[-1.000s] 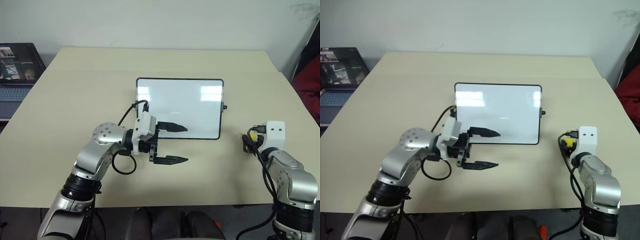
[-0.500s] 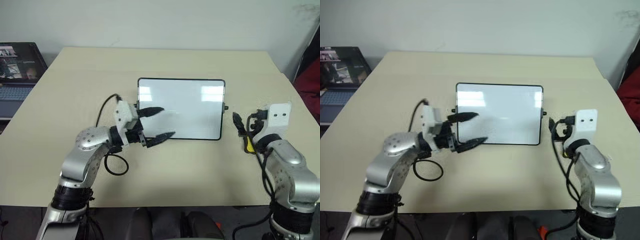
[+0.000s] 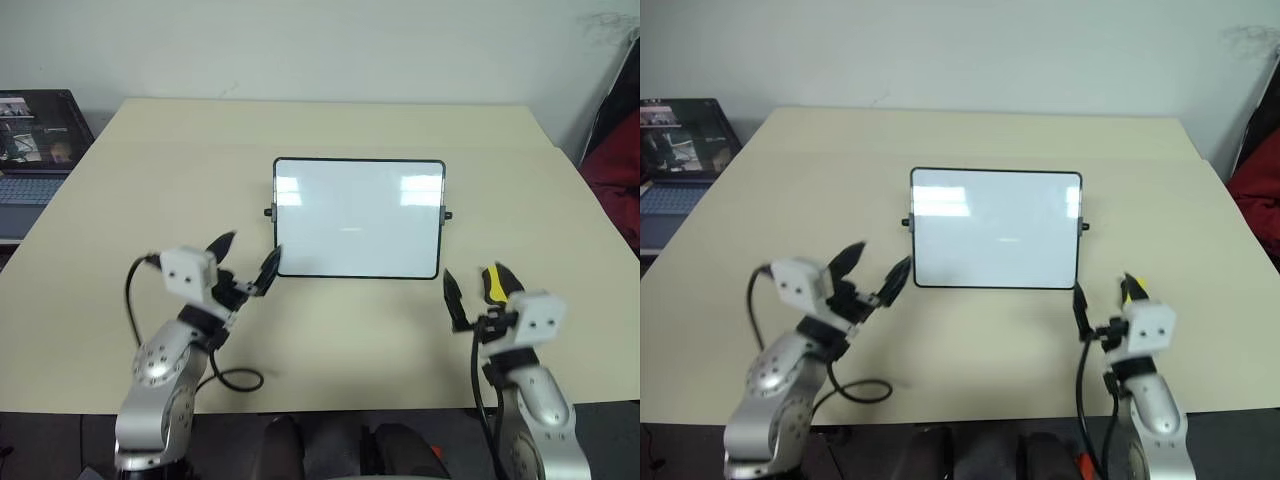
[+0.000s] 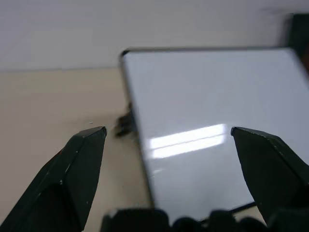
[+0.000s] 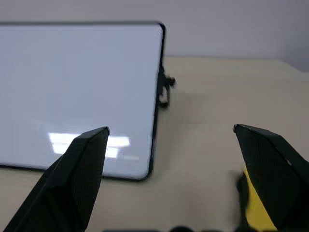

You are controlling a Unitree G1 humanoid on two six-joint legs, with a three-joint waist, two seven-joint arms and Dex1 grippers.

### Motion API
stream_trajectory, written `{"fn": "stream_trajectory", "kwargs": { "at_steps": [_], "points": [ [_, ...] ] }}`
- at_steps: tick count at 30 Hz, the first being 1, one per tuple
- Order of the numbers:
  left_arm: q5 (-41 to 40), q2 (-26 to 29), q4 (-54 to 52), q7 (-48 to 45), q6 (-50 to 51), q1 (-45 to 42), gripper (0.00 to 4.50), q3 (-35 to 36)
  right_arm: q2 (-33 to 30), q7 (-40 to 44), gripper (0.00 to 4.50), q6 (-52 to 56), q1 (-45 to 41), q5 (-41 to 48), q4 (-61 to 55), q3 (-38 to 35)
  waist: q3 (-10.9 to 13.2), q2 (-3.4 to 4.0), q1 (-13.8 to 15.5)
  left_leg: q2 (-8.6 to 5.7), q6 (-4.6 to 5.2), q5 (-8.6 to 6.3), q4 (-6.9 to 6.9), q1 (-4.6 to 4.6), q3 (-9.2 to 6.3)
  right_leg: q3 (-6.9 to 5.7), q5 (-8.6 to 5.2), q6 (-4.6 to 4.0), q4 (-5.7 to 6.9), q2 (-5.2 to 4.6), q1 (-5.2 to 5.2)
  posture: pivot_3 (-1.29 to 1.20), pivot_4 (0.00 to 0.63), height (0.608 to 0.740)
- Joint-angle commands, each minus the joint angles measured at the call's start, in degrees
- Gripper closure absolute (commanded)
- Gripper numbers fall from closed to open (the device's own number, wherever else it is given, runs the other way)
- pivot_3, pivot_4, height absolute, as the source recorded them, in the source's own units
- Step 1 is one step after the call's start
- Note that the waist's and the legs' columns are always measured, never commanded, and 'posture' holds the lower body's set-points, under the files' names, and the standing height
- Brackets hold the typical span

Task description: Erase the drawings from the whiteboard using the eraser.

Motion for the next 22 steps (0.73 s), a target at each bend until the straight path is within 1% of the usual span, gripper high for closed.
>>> {"fn": "stream_trajectory", "kwargs": {
  "at_steps": [1,7,14,19,22],
  "points": [
    [2.7,-1.6,-1.5,2.4,-5.7,1.7,0.00,0.7,0.3,0.7,0.04,-5.6,0.3,1.4,2.7,-0.5,0.0,0.00,0.1,-0.01,0.00,0.00,0.02,0.00,-0.01,-0.01,0.00,0.00,0.02,-0.04,0.00,0.00,0.150,0.740],
    [6.0,-4.4,-2.0,6.5,-6.8,4.9,0.00,-0.4,-0.6,1.4,0.04,-7.8,0.2,1.8,6.6,-0.2,-0.1,-0.05,0.1,-0.06,0.09,0.06,0.03,0.02,-0.01,-0.02,0.00,0.00,0.02,-0.11,0.05,0.00,0.150,0.740],
    [7.2,-4.3,-2.7,6.8,-6.2,5.9,0.00,-1.5,-0.7,1.4,0.04,-8.7,3.5,0.3,5.7,2.1,-0.1,-0.05,0.2,-0.06,0.09,0.05,0.01,0.01,-0.01,-0.03,-0.01,0.01,0.01,-0.11,0.04,0.00,0.150,0.740],
    [7.8,-4.6,-3.0,6.4,-6.0,7.3,0.00,-3.8,-1.8,1.5,0.04,-8.3,5.7,1.2,3.4,1.0,-0.1,-0.04,0.1,-0.07,0.09,0.05,0.01,0.01,0.00,-0.02,-0.01,0.00,0.01,-0.12,0.04,0.00,0.150,0.740],
    [7.9,-4.7,-3.1,7.0,-5.4,6.4,0.00,-4.5,-3.1,1.8,0.04,-6.6,5.2,2.1,2.6,0.0,-0.1,-0.05,0.1,-0.06,0.09,0.06,0.01,0.01,-0.02,-0.04,-0.01,0.01,0.01,-0.11,0.04,0.00,0.150,0.740]
  ]
}}
